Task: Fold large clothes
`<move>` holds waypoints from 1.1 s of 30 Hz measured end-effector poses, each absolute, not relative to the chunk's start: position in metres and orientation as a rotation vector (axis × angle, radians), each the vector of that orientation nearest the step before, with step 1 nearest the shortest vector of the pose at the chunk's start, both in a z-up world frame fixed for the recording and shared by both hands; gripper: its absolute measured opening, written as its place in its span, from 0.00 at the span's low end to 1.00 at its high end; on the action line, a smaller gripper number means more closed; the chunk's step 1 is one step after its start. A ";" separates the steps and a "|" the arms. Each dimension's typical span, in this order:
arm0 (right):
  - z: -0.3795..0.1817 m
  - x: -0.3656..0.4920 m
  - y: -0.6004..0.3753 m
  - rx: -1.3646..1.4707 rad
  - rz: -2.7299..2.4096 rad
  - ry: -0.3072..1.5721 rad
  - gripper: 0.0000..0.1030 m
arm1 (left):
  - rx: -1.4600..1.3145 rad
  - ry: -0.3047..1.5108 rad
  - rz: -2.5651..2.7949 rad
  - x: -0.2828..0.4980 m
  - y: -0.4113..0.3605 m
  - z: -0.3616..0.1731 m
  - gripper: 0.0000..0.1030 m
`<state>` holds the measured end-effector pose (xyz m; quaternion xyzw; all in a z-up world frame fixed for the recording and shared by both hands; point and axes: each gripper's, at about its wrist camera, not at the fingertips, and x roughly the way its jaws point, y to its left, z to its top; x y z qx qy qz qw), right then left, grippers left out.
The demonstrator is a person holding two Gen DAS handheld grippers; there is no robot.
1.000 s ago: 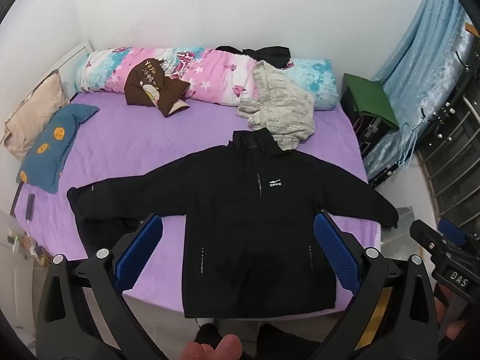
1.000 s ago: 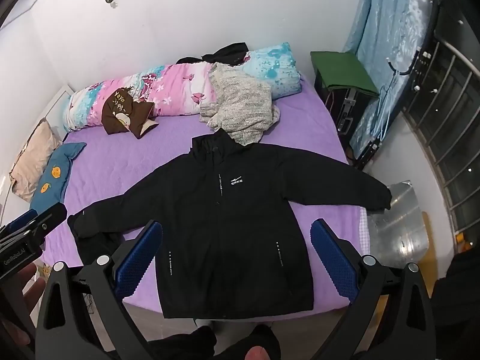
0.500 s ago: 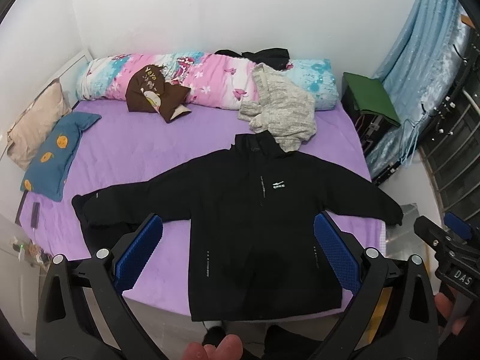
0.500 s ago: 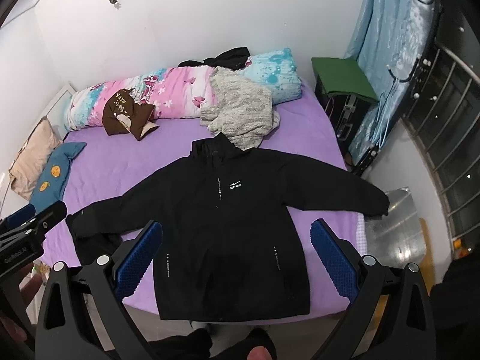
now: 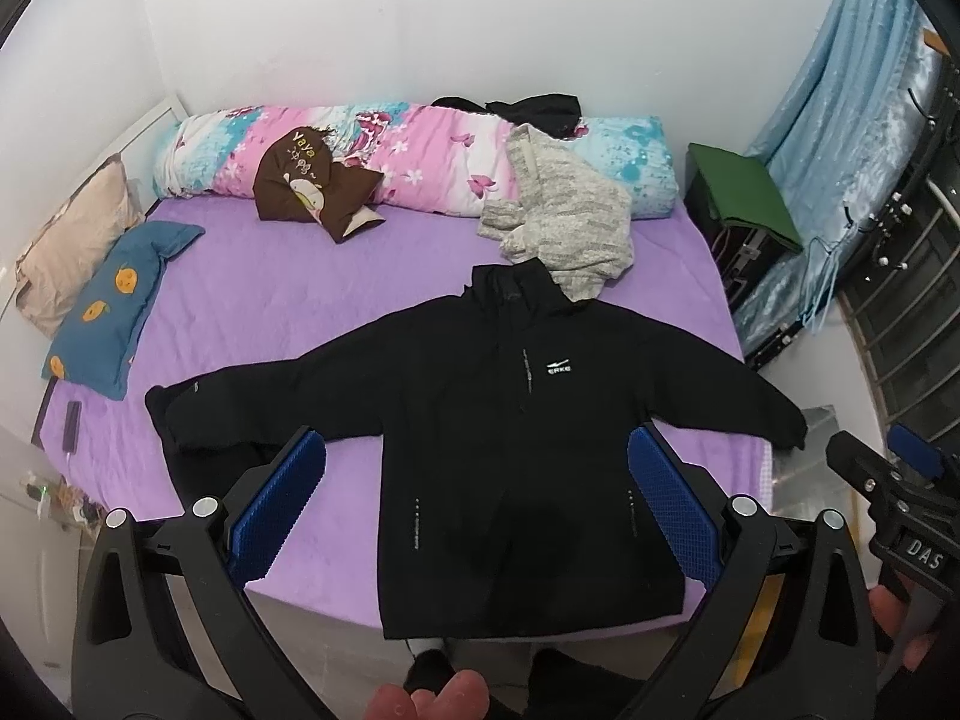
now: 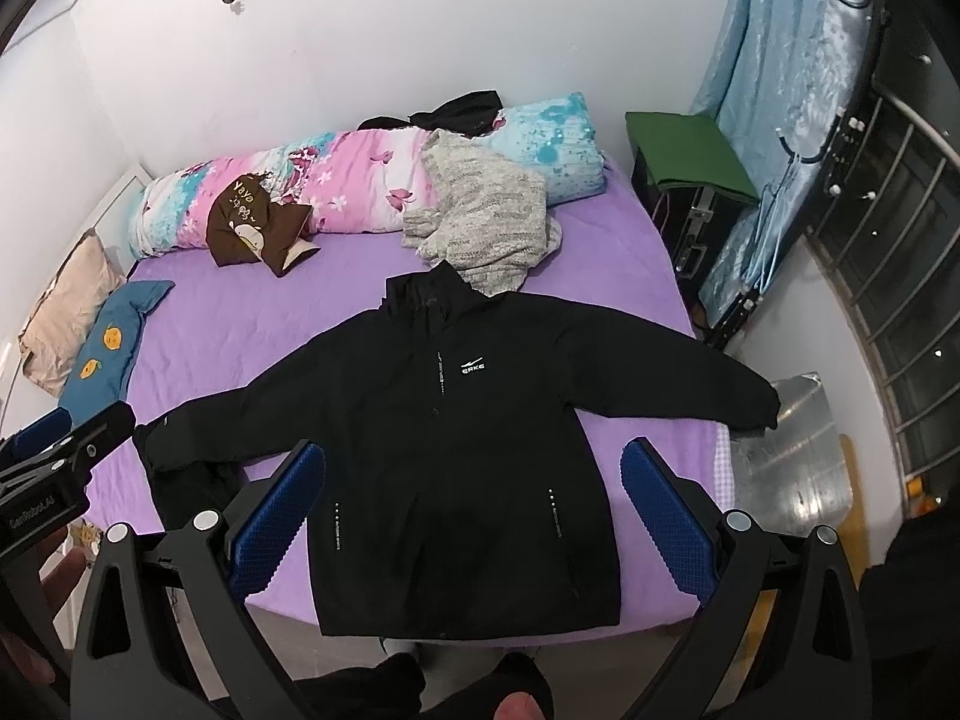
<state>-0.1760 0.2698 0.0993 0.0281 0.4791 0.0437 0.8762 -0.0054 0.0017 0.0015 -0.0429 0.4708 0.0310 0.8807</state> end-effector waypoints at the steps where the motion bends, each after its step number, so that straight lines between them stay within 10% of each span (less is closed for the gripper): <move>1: 0.099 -0.174 0.269 0.060 0.091 1.000 0.94 | -0.089 0.981 0.065 -0.006 0.002 0.001 0.94; 33: 0.096 -0.168 0.274 0.066 0.095 1.014 0.94 | -0.108 1.002 0.062 -0.006 0.002 -0.010 0.94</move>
